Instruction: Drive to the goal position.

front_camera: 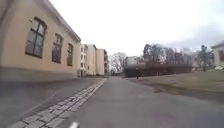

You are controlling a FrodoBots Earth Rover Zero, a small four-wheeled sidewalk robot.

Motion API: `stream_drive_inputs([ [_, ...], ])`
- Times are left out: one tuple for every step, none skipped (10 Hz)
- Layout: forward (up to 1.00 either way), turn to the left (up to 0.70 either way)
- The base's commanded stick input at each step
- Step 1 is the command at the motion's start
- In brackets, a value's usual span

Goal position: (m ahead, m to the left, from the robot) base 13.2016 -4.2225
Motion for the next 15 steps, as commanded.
stream_drive_inputs([
  [0.7, 0.0],
  [0.7, 0.0],
  [0.7, 0.0],
  [0.7, 0.0],
  [0.7, 0.0],
  [0.7, 0.0],
  [0.7, 0.0],
  [0.7, 0.0],
  [0.7, 0.0],
  [0.7, 0.0],
  [0.7, 0.0],
  [0.7, 0.0],
  [0.7, 0.0],
  [0.7, 0.0],
  [0.7, 0.0],
])
